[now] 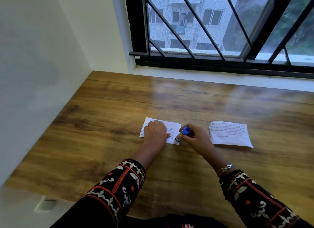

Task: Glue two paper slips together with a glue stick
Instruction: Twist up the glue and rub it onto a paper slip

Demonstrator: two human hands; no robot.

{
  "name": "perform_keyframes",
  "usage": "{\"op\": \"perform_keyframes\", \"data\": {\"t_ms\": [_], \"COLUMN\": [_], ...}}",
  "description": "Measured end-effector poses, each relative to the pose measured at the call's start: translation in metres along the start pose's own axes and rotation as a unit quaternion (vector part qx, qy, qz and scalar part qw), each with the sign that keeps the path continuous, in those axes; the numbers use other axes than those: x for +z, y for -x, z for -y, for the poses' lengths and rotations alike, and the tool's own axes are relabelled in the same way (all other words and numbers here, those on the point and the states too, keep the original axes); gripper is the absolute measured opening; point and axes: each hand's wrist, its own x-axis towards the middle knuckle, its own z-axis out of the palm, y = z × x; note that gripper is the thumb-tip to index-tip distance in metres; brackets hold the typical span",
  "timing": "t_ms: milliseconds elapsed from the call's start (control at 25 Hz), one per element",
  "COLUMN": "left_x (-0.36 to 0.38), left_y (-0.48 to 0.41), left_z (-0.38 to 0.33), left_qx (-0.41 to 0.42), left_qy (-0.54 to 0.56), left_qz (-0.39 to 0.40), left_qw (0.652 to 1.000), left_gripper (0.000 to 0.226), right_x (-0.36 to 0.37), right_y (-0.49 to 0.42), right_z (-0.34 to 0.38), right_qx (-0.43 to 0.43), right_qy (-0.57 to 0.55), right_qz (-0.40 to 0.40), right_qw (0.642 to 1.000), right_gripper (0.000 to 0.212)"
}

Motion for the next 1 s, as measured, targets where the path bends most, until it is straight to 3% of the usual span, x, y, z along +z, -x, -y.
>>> {"op": "perform_keyframes", "data": {"t_ms": [120,280,400,600,760,1000], "left_x": [0.001,0.003,0.003,0.002,0.002,0.001], "left_y": [0.001,0.001,0.001,0.003,0.004,0.004], "left_z": [0.000,0.001,0.002,0.003,0.003,0.002], "left_qx": [0.002,0.005,0.007,0.014,0.016,0.010], "left_qy": [0.000,0.005,0.007,0.004,-0.004,-0.006], "left_qz": [-0.001,-0.005,-0.005,-0.009,-0.006,-0.009], "left_qw": [1.000,1.000,1.000,1.000,1.000,1.000], "left_gripper": [0.049,0.049,0.049,0.046,0.047,0.046], "right_x": [-0.016,-0.041,-0.052,-0.058,-0.061,-0.049], "right_y": [0.001,0.012,0.025,0.034,0.017,-0.020], "right_z": [0.001,-0.011,-0.027,-0.039,-0.031,-0.025], "right_qx": [0.036,0.062,0.056,0.063,0.026,0.024], "right_qy": [-0.141,-0.316,-0.303,-0.289,-0.249,-0.177], "right_qz": [-0.018,-0.012,0.006,-0.052,-0.063,-0.062], "right_qw": [0.989,0.947,0.951,0.954,0.966,0.982], "right_gripper": [0.010,0.019,0.026,0.018,0.028,0.026]}}
